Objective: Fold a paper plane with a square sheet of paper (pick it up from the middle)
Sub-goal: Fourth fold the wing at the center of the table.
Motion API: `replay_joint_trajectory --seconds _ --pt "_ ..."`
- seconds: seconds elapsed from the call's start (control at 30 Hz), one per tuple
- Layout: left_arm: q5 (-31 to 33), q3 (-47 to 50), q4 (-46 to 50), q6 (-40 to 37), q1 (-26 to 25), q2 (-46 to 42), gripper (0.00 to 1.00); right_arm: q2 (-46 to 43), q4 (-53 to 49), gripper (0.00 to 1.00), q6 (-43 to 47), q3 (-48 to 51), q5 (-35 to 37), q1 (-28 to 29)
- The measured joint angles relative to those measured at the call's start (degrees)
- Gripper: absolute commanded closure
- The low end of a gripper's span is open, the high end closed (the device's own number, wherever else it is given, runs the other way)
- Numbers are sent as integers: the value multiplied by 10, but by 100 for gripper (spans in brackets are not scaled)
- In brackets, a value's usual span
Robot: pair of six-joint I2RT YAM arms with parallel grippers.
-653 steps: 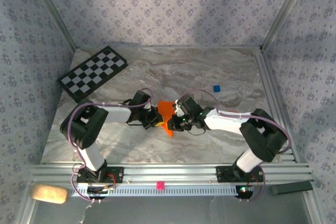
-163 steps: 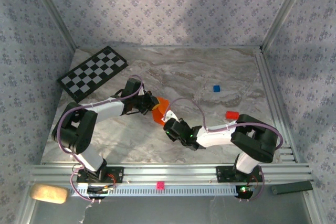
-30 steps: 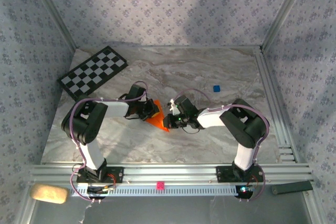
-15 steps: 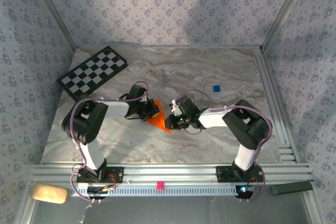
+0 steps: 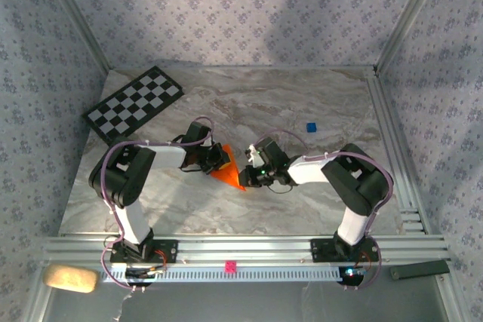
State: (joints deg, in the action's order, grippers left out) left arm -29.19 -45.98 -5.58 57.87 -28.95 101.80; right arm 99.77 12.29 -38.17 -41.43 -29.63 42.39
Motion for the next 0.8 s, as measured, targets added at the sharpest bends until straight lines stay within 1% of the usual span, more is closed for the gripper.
replay_joint_trajectory --seconds 0.23,0.37,0.53,0.63,0.8 --pt "-1 0 0 0 0 0 94 -8 -10 95 0 7 -8 -2" --pt "-2 0 1 0 0 0 93 -8 -10 94 0 7 -13 -2" --pt "-3 0 2 0 0 0 93 -8 -18 88 2 7 -14 -3" --pt "-4 0 2 0 0 0 93 -16 -37 87 5 7 -14 -3" --pt "-4 0 2 0 0 0 93 -19 -51 90 17 7 -13 -3"
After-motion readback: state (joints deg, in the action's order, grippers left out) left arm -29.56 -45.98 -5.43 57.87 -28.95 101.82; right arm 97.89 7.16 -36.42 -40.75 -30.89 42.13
